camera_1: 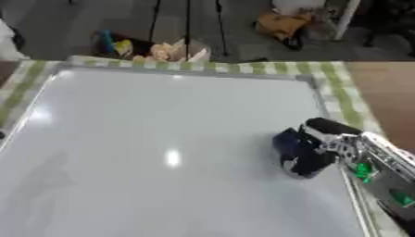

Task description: Wipe the whiteboard clean with a brush.

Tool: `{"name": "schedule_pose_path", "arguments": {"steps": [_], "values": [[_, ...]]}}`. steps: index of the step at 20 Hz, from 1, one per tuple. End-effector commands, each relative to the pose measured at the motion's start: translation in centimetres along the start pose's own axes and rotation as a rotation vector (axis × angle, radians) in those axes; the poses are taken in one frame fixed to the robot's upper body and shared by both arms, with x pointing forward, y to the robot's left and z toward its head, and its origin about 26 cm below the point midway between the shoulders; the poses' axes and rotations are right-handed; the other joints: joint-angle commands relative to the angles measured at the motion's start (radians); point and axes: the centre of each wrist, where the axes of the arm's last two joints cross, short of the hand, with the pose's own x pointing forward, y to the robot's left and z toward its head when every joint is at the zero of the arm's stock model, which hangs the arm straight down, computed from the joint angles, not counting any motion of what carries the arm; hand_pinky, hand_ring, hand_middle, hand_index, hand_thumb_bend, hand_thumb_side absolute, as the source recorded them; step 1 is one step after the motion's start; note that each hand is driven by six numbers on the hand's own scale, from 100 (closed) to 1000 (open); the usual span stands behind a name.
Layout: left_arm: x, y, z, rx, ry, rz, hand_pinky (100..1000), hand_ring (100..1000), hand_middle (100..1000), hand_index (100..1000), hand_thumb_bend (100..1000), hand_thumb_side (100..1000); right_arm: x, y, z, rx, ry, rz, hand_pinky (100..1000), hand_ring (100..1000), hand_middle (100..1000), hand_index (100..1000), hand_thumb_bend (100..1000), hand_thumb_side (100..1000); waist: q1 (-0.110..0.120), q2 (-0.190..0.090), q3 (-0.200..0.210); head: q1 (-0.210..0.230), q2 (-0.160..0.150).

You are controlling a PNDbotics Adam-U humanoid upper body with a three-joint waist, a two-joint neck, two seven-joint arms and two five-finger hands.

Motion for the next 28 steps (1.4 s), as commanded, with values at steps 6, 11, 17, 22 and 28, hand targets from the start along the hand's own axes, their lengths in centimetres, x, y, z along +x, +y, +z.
{"name": "schedule_pose_path", "arguments": {"steps": [6, 11, 17, 22, 28], "values": [[0.6, -0.1, -0.6, -0.021, -0.037, 0.004, 460, 912, 803, 623, 100, 971, 1.0, -0.1, 1.2, 0.058, 0.06, 0.031, 232, 411, 418, 190, 100, 296, -0.002, -0.018, 0.006, 0.001, -0.007], [0.6, -0.1, -0.6, -0.021, -0.036, 0.005, 460, 913, 804, 623, 100, 972, 2.0, -1.0, 1.9, 0.022, 0.052, 0.087, 228, 409, 415, 190, 100, 301, -0.006, -0.02, 0.006, 0.0, -0.006], [0.6, -0.1, -0.6, -0.018, -0.033, 0.002, 461, 914, 804, 623, 100, 973, 3.1, -1.4, 2.9, 0.029, 0.016, 0.126, 227, 408, 413, 190, 100, 300, -0.013, -0.021, 0.008, -0.001, -0.005], [0.6, -0.1, -0.5, -0.018, -0.031, 0.001, 461, 915, 805, 623, 100, 974, 3.8, -1.5, 3.3, 0.054, -0.012, 0.143, 230, 410, 414, 191, 100, 297, -0.018, -0.021, 0.01, -0.002, -0.006], [0.6, -0.1, -0.5, -0.018, -0.031, 0.0, 460, 916, 805, 622, 100, 976, 3.9, -1.1, 3.0, 0.113, -0.022, 0.115, 233, 410, 412, 191, 100, 290, -0.019, -0.017, 0.009, -0.003, -0.006]]}}
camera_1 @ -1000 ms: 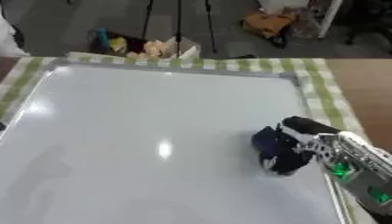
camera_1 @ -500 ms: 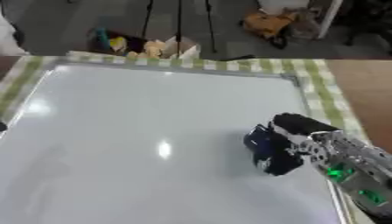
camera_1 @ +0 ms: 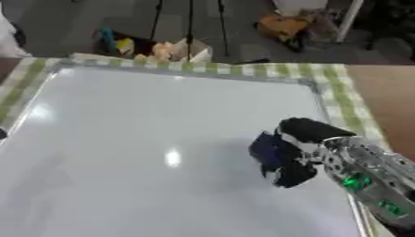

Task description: Wipe the whiteboard clean with a brush.

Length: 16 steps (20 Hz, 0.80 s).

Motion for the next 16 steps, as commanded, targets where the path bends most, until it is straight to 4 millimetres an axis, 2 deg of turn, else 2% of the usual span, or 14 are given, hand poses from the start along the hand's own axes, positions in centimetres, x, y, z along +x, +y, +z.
{"name": "schedule_pose_path", "arguments": {"steps": [1, 7, 16], "values": [[0.5, 0.1, -0.4, -0.008, -0.024, -0.004, 460, 916, 805, 622, 100, 976, -0.3, -0.6, 0.3, 0.16, 0.117, -0.124, 232, 408, 410, 190, 100, 288, 0.001, -0.016, -0.001, -0.001, -0.006], [0.5, 0.1, -0.4, -0.009, -0.024, -0.005, 460, 916, 805, 621, 100, 976, -1.0, -0.1, -0.7, 0.185, 0.131, -0.236, 231, 403, 399, 189, 100, 280, 0.009, -0.013, -0.003, -0.002, -0.006], [0.5, 0.1, -0.4, -0.009, -0.025, -0.005, 459, 917, 806, 621, 100, 975, -1.3, 0.3, -1.3, 0.155, 0.111, -0.314, 221, 392, 386, 184, 100, 273, 0.018, -0.011, -0.003, -0.003, -0.007]]}}
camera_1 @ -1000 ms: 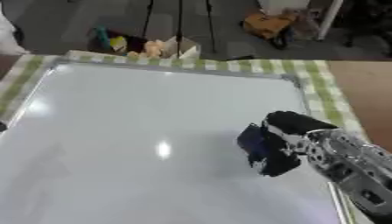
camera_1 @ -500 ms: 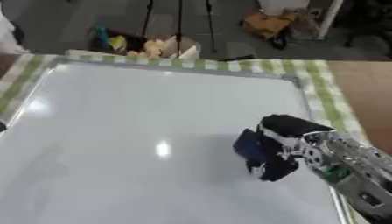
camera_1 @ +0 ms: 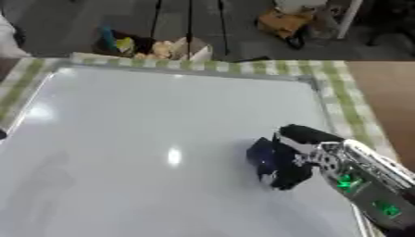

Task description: Wipe the whiteboard clean with a brush.

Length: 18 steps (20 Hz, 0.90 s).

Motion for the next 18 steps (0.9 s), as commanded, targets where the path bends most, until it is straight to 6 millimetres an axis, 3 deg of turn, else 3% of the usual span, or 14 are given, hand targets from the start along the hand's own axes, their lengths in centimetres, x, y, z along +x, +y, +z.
{"name": "schedule_pose_path", "arguments": {"steps": [1, 18], "values": [[0.5, 0.1, -0.4, -0.008, -0.026, -0.005, 459, 917, 806, 620, 100, 975, -0.3, -0.7, 0.1, 0.101, 0.1, -0.107, 221, 392, 386, 184, 100, 274, 0.002, -0.018, 0.0, -0.001, -0.008], [0.6, 0.1, -0.6, -0.014, -0.029, -0.006, 461, 916, 806, 621, 100, 974, -3.2, 0.1, -0.8, 0.022, 0.239, -0.097, 224, 402, 396, 186, 100, 279, 0.006, -0.017, 0.0, 0.004, -0.008]]}}
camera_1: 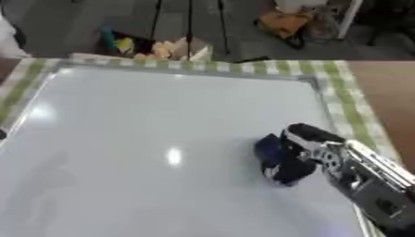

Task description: Wipe the whiteboard clean with a brush.

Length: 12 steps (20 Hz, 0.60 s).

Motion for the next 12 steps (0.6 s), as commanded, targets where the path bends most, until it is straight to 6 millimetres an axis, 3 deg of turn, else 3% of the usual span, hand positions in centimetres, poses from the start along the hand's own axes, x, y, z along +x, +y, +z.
{"name": "schedule_pose_path", "arguments": {"steps": [1, 12], "values": [[0.57, 0.07, -0.56, -0.011, -0.032, -0.006, 462, 916, 806, 621, 100, 975, -1.63, -0.1, -0.38, 0.063, 0.143, -0.016, 224, 403, 397, 186, 100, 280, 0.005, -0.017, -0.001, 0.002, -0.008], [0.57, 0.12, -0.57, -0.01, -0.033, -0.006, 464, 916, 806, 622, 100, 976, -2.35, -0.11, -0.42, 0.036, 0.182, 0.0, 221, 400, 388, 185, 100, 281, 0.007, -0.019, -0.004, 0.002, -0.005]]}}
